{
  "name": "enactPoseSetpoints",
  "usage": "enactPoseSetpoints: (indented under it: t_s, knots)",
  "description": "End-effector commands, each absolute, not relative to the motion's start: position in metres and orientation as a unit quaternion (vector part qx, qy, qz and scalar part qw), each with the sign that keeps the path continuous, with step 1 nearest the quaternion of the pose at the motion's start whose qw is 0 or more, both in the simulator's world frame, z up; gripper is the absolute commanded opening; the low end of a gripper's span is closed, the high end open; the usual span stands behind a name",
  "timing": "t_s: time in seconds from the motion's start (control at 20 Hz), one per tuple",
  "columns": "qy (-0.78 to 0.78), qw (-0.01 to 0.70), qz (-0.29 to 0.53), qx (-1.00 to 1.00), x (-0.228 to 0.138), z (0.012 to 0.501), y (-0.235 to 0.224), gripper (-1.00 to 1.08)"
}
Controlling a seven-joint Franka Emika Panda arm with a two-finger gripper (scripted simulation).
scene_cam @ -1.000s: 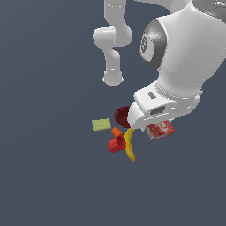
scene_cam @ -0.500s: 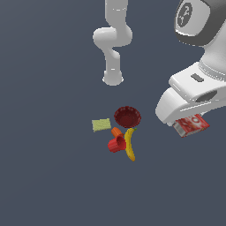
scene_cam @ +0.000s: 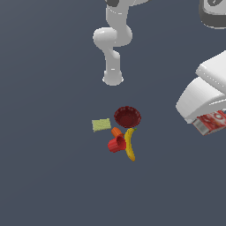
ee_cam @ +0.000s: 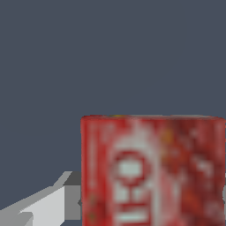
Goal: Pick up a designated object from a clutter of objects.
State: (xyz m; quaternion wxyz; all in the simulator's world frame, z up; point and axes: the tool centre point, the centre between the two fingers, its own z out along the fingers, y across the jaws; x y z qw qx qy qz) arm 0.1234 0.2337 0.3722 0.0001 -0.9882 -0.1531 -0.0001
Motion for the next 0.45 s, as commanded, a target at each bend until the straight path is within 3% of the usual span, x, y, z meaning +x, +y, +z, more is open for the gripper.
enactPoseSetpoints:
  t_s: [0.0,0.4]
  knots:
    - [-0.153,0.0,0.0,-0.988,0.1251,0.3763,0.2378,-1.0]
    - [-0.153,0.0,0.0,-0.988,0.1271,0.3808,0.2429,-1.0]
